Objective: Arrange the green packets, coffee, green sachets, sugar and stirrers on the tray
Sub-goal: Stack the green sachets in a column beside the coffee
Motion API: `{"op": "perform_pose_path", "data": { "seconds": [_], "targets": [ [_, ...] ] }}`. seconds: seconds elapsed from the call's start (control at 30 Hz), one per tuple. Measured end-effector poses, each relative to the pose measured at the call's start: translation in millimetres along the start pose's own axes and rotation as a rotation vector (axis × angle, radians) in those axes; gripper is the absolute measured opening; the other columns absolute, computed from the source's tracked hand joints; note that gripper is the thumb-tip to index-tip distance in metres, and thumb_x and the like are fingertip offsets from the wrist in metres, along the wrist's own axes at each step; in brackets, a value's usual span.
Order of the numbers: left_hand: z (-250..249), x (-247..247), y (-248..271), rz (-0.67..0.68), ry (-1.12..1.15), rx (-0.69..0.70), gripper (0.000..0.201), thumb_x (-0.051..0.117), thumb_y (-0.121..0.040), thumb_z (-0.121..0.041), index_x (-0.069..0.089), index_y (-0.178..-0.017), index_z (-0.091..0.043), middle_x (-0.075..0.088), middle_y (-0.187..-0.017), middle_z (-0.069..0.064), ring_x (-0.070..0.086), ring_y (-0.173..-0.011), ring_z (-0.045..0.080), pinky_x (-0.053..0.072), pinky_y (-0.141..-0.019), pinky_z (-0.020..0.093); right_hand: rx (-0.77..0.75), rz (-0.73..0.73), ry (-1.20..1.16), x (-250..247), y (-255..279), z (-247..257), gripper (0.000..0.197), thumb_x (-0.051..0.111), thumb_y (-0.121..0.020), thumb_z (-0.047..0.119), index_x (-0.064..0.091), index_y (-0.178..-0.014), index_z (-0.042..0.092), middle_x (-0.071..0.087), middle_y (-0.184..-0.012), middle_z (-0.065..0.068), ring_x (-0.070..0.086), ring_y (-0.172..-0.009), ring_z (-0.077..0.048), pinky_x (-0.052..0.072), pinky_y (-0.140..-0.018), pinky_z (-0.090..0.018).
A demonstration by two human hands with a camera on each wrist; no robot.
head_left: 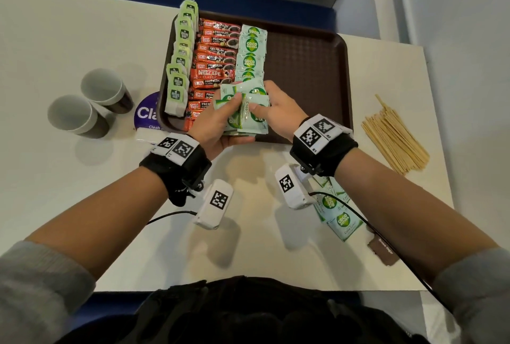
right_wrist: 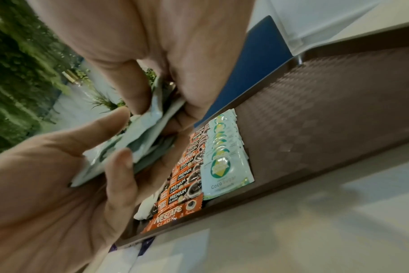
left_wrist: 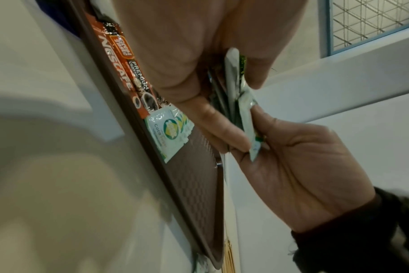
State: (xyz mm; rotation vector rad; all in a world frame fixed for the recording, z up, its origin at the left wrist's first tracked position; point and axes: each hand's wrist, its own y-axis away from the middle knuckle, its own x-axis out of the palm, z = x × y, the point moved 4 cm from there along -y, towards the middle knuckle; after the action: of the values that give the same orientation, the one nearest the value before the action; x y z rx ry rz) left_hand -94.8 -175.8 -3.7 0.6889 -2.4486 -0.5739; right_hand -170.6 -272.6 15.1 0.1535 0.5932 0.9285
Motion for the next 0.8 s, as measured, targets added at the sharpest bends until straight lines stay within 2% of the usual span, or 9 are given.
{"op": "perform_pose_path", "data": {
  "seconds": [0.1, 0.17, 0.23, 0.3, 0.33, 0.53, 0.63, 0.73, 0.8],
  "targets": [
    [-3, -2, 0, 0.006, 0.034, 0.000, 0.031, 0.045, -0.099, -0.033, 0.052, -0.127, -0.023, 0.070, -0.092, -0.003, 0.071, -0.074, 0.012, 0.060, -0.057, 0.028, -0.101, -0.040, 0.115, 1, 0, 5, 0.042, 0.055, -0.093, 0.017, 0.047, -0.134, 0.008, 0.047, -0.127, -0.012, 0.047, -0.121, -0.023, 0.035, -0.101, -0.026],
    [-3, -4, 0, -0.002, 0.025, -0.002, 0.031, 0.044, -0.099, -0.037, 0.055, -0.124, -0.022, 0.072, -0.089, -0.003, 0.071, -0.074, 0.013, 0.060, -0.058, 0.028, -0.149, -0.092, 0.070, 1, 1, 9, 0.046, 0.061, -0.089, 0.015, 0.048, -0.134, 0.014, 0.051, -0.129, -0.008, 0.048, -0.121, -0.018, 0.036, -0.102, -0.023],
    [-3, -7, 0, -0.013, 0.008, -0.003, 0.029, 0.041, -0.099, -0.040, 0.059, -0.116, -0.024, 0.074, -0.086, -0.004, 0.071, -0.073, 0.014, 0.060, -0.057, 0.030, -0.134, -0.152, -0.045, 0, 0, 8, 0.048, 0.069, -0.083, 0.018, 0.052, -0.126, 0.027, 0.058, -0.127, -0.004, 0.052, -0.120, -0.016, 0.042, -0.103, -0.034],
    [-2, -9, -1, -0.003, 0.011, 0.006, 0.029, 0.038, -0.100, -0.040, 0.059, -0.113, -0.026, 0.074, -0.086, -0.004, 0.072, -0.075, 0.015, 0.060, -0.060, 0.033, -0.089, -0.195, -0.123, 0, 1, 7, 0.044, 0.075, -0.074, 0.028, 0.051, -0.107, 0.044, 0.064, -0.118, -0.006, 0.058, -0.115, -0.018, 0.049, -0.096, -0.043],
    [-2, -9, -2, 0.004, 0.018, 0.015, 0.028, 0.038, -0.101, -0.039, 0.058, -0.115, -0.025, 0.074, -0.088, -0.003, 0.071, -0.076, 0.015, 0.060, -0.063, 0.035, -0.076, -0.211, -0.128, 0, 0, 6, 0.041, 0.076, -0.070, 0.033, 0.050, -0.100, 0.045, 0.066, -0.115, -0.008, 0.060, -0.112, -0.019, 0.051, -0.093, -0.044],
    [-6, -13, -2, 0.012, 0.025, 0.085, 0.023, 0.042, -0.100, -0.030, 0.057, -0.117, -0.024, 0.073, -0.091, -0.002, 0.071, -0.077, 0.016, 0.058, -0.057, 0.031, -0.024, -0.290, -0.237, -4, -4, 4, 0.035, 0.083, -0.068, 0.021, 0.051, -0.082, 0.024, 0.071, -0.092, -0.011, 0.068, -0.089, -0.031, 0.056, -0.080, -0.044],
    [-8, -16, -3, -0.014, 0.035, 0.121, 0.031, 0.047, -0.099, -0.025, 0.051, -0.129, -0.018, 0.073, -0.093, -0.002, 0.071, -0.077, 0.016, 0.057, -0.054, 0.028, -0.022, -0.288, -0.253, -6, -6, 3, 0.029, 0.081, -0.071, 0.018, 0.053, -0.076, 0.016, 0.071, -0.084, -0.013, 0.069, -0.078, -0.028, 0.057, -0.076, -0.041],
    [-7, -19, -4, -0.036, 0.035, 0.159, 0.030, 0.050, -0.097, -0.018, 0.051, -0.127, -0.018, 0.074, -0.089, -0.005, 0.071, -0.075, 0.013, 0.055, -0.052, 0.026, -0.034, -0.280, -0.274, -8, -7, 2, 0.021, 0.078, -0.075, 0.017, 0.058, -0.075, 0.009, 0.069, -0.076, -0.010, 0.064, -0.069, -0.019, 0.055, -0.071, -0.038],
    [-7, -20, -5, -0.078, 0.026, 0.159, 0.030, 0.053, -0.096, -0.017, 0.052, -0.126, -0.019, 0.074, -0.088, -0.004, 0.071, -0.073, 0.014, 0.055, -0.049, 0.027, -0.039, -0.266, -0.288, -8, -6, 2, 0.022, 0.076, -0.078, 0.017, 0.063, -0.083, 0.000, 0.069, -0.078, -0.013, 0.065, -0.070, -0.020, 0.055, -0.070, -0.039]
  ]
}}
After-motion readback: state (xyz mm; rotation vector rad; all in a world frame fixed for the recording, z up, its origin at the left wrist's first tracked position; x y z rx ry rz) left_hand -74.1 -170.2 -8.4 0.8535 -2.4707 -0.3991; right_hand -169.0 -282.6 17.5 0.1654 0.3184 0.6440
